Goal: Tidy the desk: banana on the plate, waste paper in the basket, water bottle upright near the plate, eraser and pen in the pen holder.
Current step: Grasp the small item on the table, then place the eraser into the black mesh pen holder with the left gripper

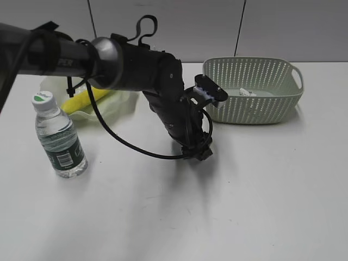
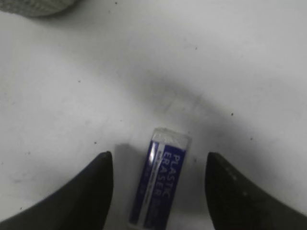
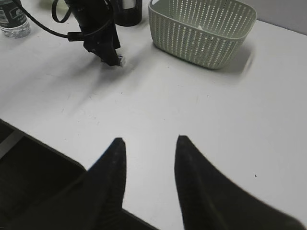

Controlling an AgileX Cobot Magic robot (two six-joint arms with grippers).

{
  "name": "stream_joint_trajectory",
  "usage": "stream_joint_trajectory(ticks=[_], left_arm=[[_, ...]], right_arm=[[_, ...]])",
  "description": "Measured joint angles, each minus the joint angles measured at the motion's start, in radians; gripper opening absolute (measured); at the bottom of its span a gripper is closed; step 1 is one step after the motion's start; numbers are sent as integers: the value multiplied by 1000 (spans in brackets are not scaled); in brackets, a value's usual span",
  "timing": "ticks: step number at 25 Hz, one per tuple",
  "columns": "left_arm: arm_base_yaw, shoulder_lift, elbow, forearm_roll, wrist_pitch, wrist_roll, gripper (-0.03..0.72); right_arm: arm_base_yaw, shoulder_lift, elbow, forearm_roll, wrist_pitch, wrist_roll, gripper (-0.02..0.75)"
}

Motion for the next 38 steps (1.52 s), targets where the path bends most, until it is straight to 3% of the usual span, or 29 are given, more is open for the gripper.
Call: stream_joint_trajectory(ticks=[5,7,10,20,24,27,32,38], left_arm=[[-20,32,-3,8,-46,1,430],[-20,34,-5,12,-56,0,354],[-22,32,-5,38,-62,0,167],[-15,-197,0,81,-13,-1,172],[51,-279,-2,95,-127,-29,172],[146,-281,-3,19,-233,-59,172],[277,-232,-3,-236,-373,-74,172],[281,-144,-2,-341,-414,-76,172]], right_arm=[[0,0,0,0,0,0,286],[0,0,0,0,0,0,286],[0,0,0,0,0,0,286],[0,0,0,0,0,0,286],[0,0,0,0,0,0,286],[0,0,0,0,0,0,286],[0,0,0,0,-1,0,286],[0,0,0,0,-1,0,286]])
